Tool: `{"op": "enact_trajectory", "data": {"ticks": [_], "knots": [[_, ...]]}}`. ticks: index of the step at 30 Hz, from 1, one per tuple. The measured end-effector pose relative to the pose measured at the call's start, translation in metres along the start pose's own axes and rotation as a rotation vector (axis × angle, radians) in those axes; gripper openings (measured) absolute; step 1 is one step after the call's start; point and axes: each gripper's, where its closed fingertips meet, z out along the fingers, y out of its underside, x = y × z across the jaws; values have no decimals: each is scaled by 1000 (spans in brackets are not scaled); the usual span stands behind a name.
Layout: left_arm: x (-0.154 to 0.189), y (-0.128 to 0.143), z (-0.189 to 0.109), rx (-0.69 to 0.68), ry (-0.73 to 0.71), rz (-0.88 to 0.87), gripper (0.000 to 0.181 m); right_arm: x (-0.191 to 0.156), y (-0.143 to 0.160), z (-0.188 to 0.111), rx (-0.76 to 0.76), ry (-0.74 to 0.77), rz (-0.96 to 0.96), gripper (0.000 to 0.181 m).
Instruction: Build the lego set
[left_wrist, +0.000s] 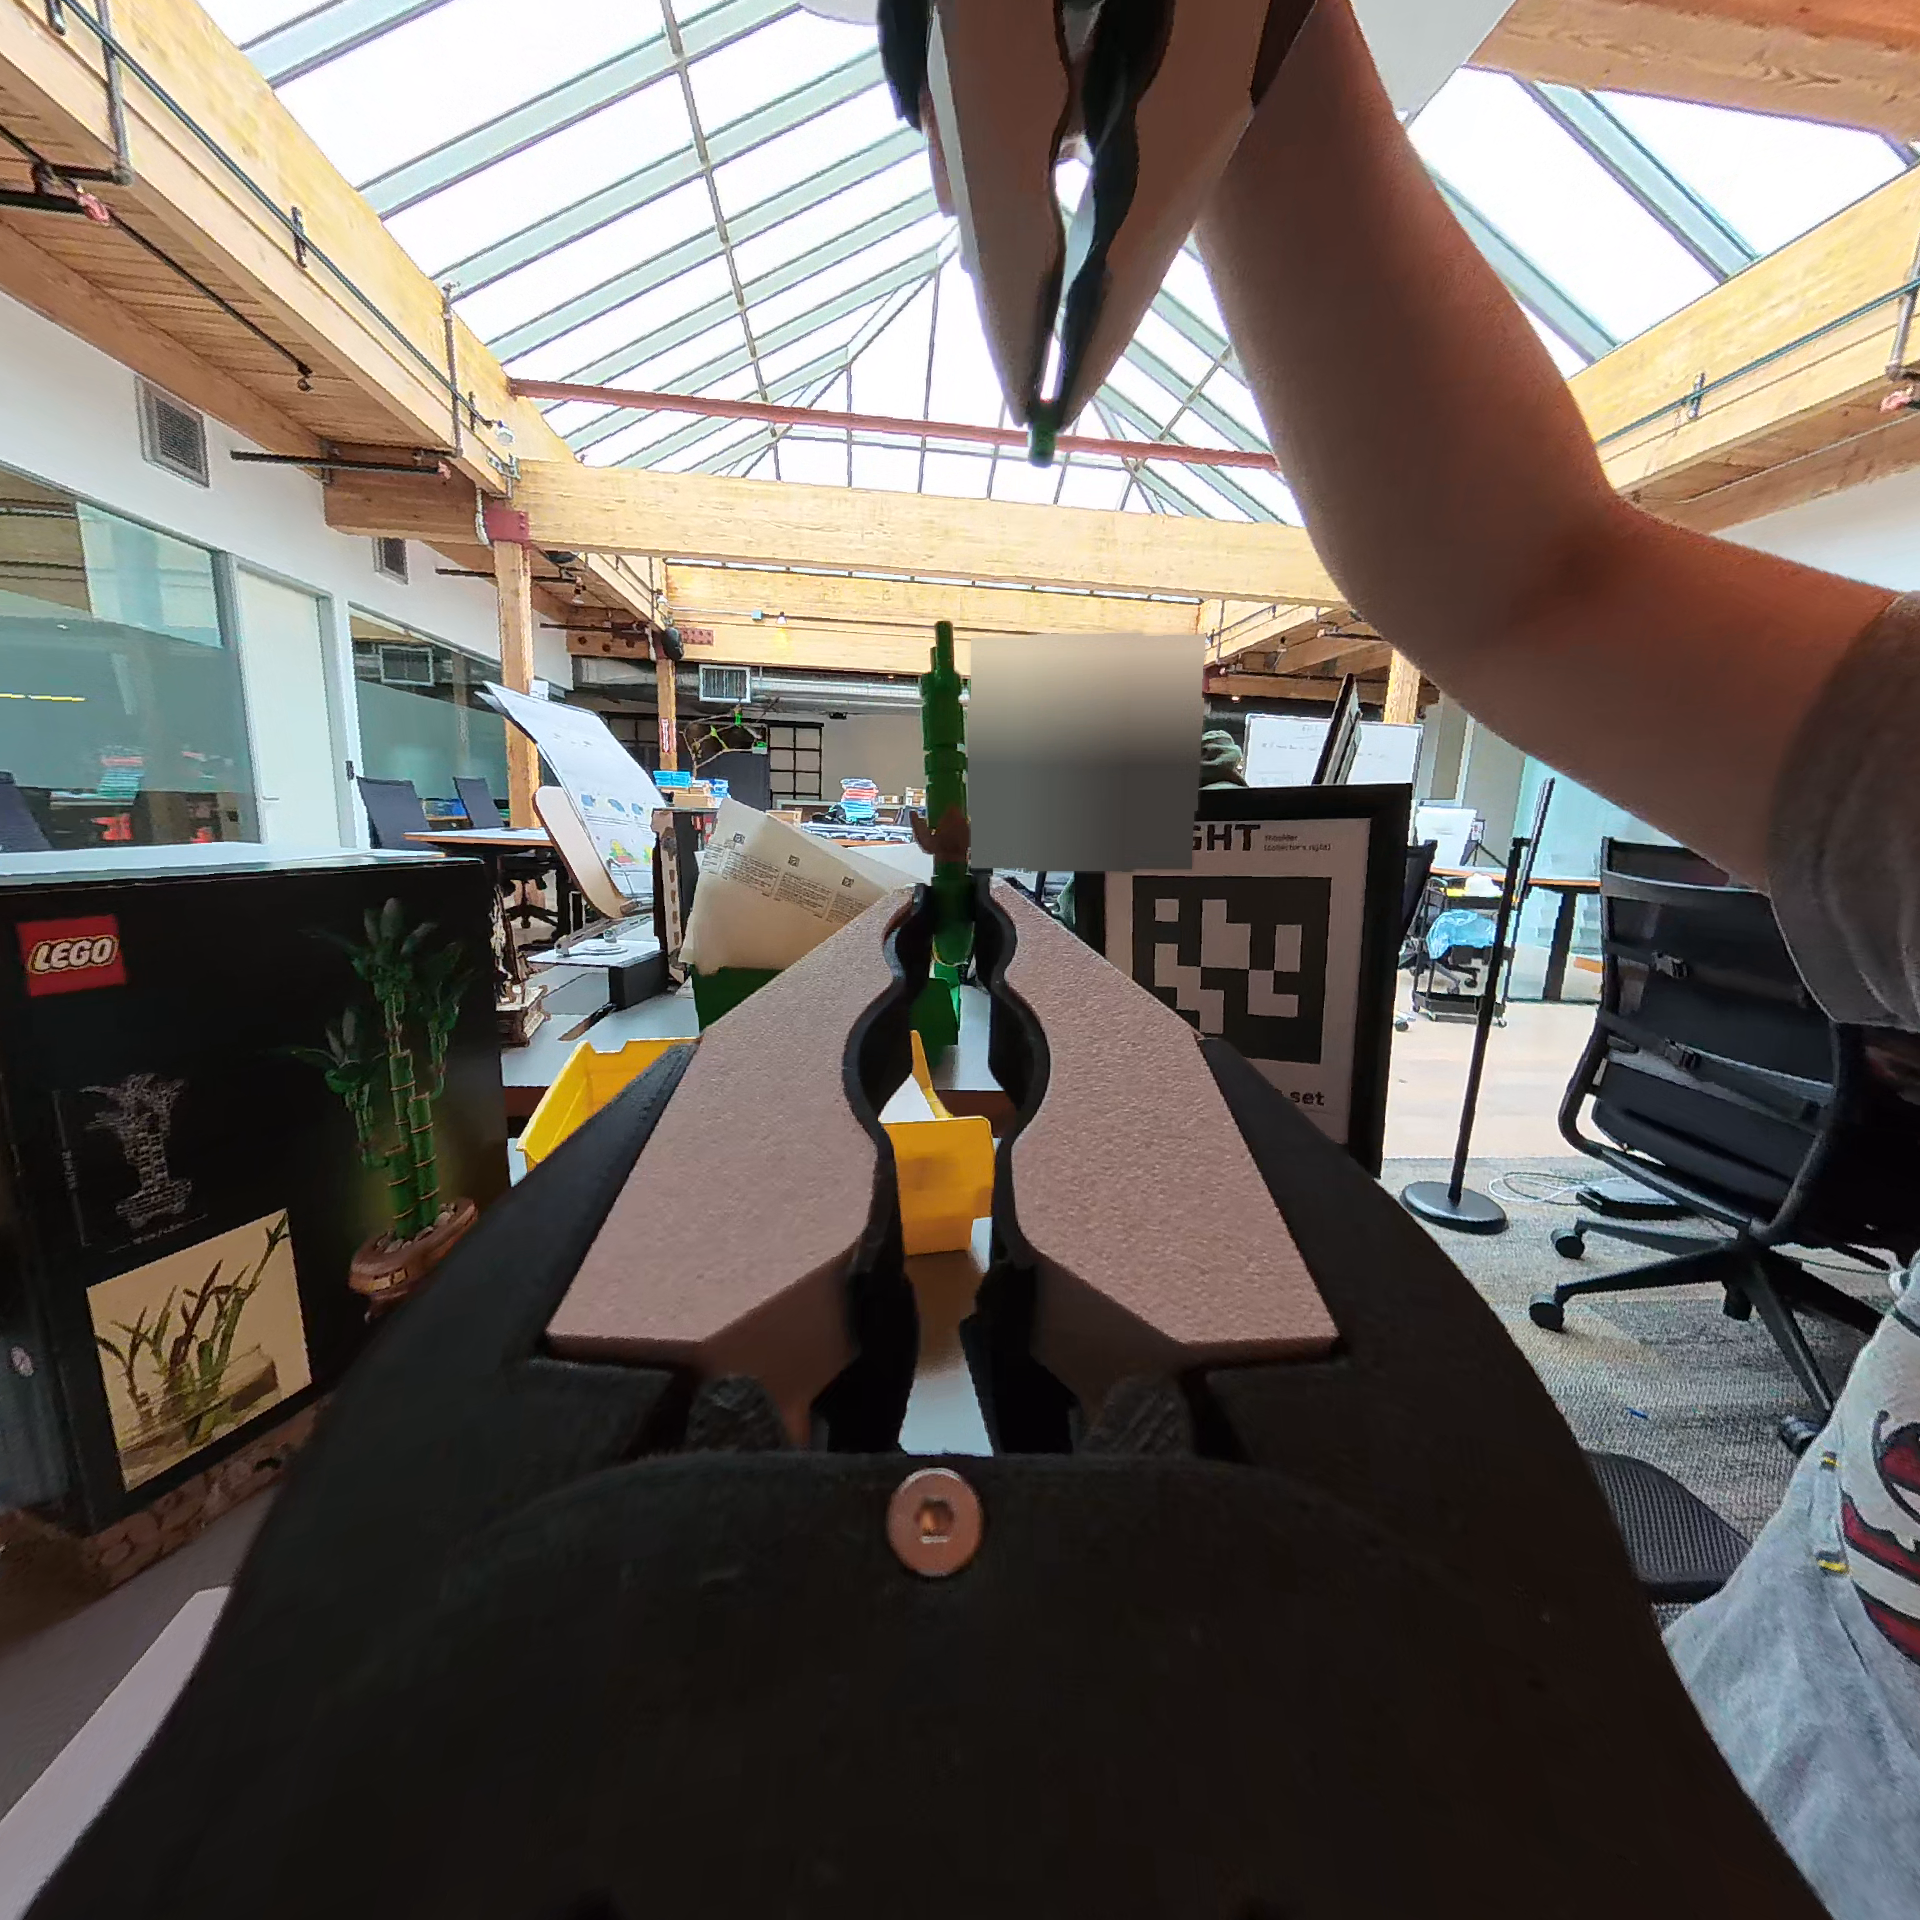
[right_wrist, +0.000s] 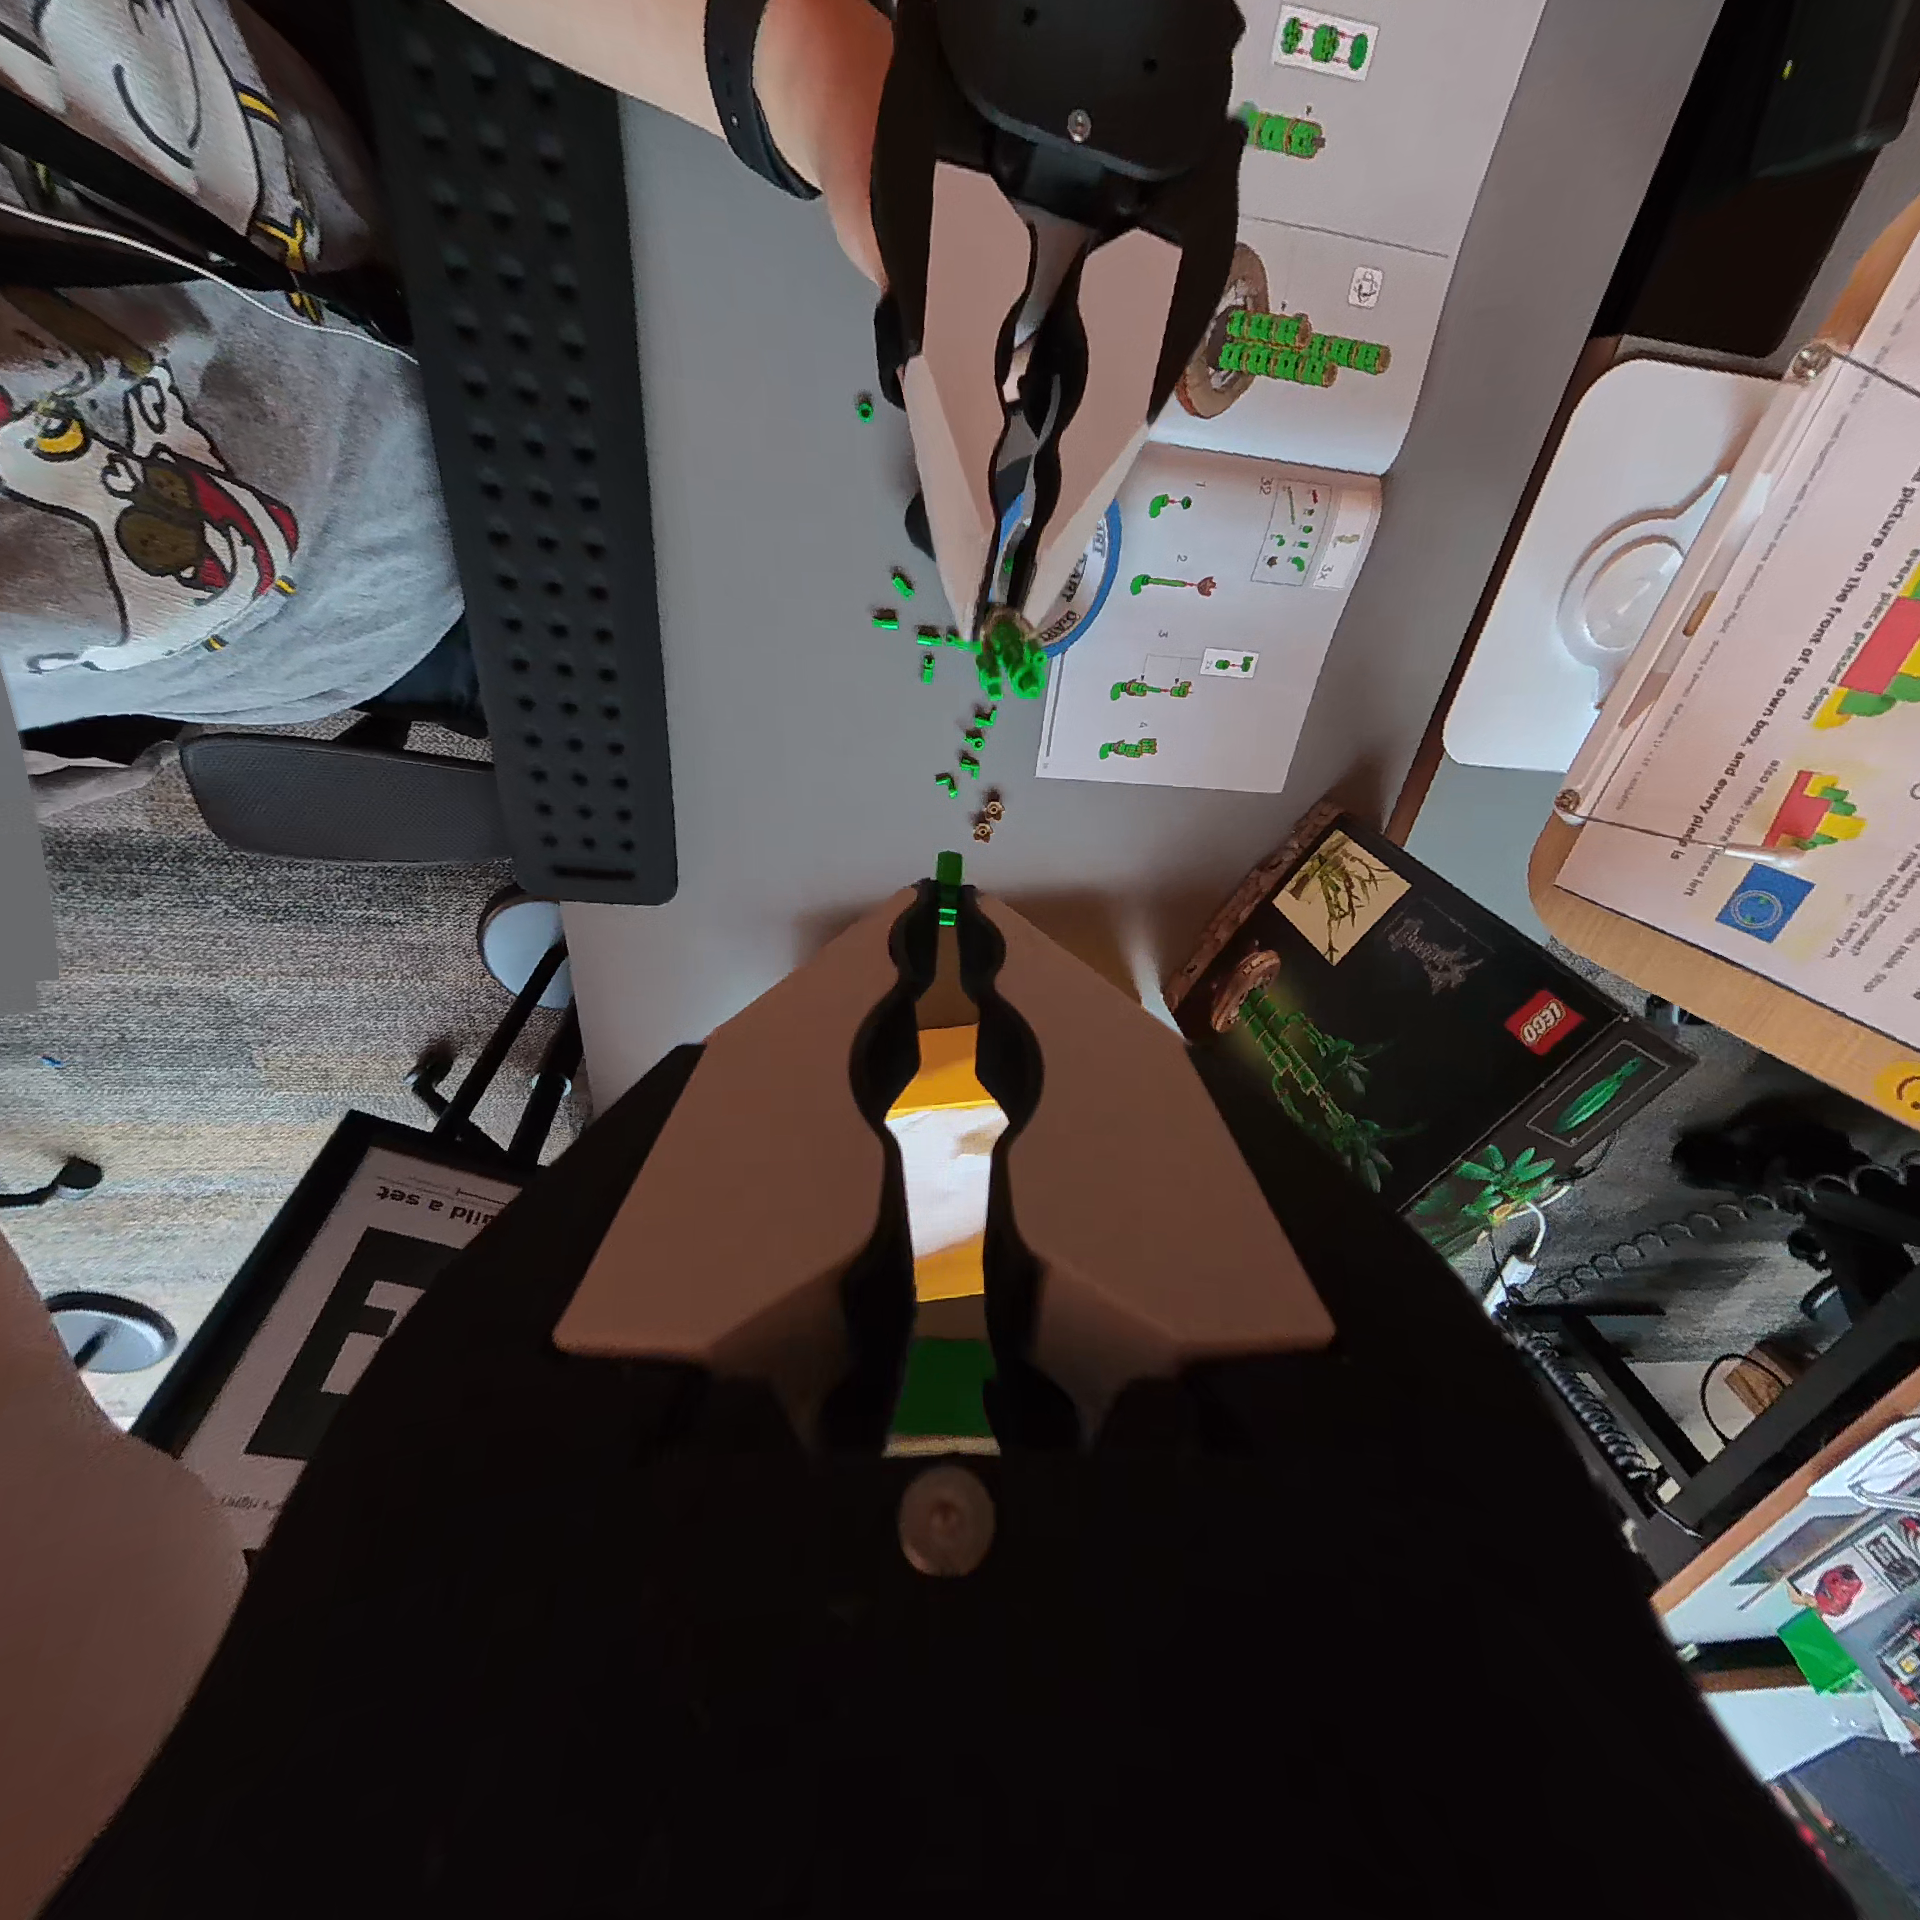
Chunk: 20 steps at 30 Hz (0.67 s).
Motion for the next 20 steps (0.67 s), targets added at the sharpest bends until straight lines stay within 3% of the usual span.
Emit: {"op": "enact_trajectory", "data": {"ticks": [11,20], "knots": [[17,-15,-2,3,53,19,4,0,-21,14,-16,-43,-46,1],[23,-11,1,-61,79,5,4,-4,-26,21,-17,-62,-70,1]]}}
